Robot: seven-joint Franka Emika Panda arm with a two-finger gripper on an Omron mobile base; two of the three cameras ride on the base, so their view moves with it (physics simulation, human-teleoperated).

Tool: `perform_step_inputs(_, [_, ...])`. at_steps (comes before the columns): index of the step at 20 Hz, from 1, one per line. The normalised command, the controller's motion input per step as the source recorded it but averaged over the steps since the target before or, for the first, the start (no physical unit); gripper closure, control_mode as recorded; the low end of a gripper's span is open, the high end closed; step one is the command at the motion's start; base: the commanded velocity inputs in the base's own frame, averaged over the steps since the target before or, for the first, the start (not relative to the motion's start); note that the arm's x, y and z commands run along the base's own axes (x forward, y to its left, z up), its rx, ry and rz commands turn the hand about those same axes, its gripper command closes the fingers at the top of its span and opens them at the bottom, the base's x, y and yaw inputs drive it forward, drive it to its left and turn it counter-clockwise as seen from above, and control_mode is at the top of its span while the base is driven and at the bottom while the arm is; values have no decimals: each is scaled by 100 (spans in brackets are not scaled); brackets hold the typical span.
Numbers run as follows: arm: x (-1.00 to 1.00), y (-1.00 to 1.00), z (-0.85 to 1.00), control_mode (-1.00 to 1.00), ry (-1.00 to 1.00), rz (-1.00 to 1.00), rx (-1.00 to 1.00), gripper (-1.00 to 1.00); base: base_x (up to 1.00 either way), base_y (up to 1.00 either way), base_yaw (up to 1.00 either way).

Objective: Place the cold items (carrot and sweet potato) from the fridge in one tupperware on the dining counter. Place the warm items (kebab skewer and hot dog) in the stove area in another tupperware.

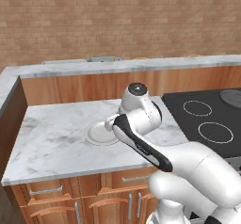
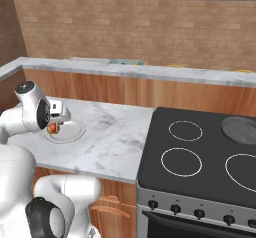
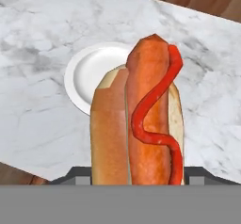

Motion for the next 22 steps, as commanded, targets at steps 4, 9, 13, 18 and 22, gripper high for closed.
perform_step_inputs(4, [-73, -42, 82, -100, -2, -4, 11, 100, 0, 0, 0])
perform_step_inputs(9, [-78, -45, 78, -100, -5, -6, 11, 100, 0, 0, 0])
perform_step_inputs(13, [-64, -33, 68, -100, -6, -9, 7, 100, 0, 0, 0])
perform_step_inputs(18, [-63, -31, 57, -100, -9, -7, 8, 100, 0, 0, 0])
perform_step_inputs(22, [-37, -22, 20, -100, -4, -4, 7, 100, 0, 0, 0])
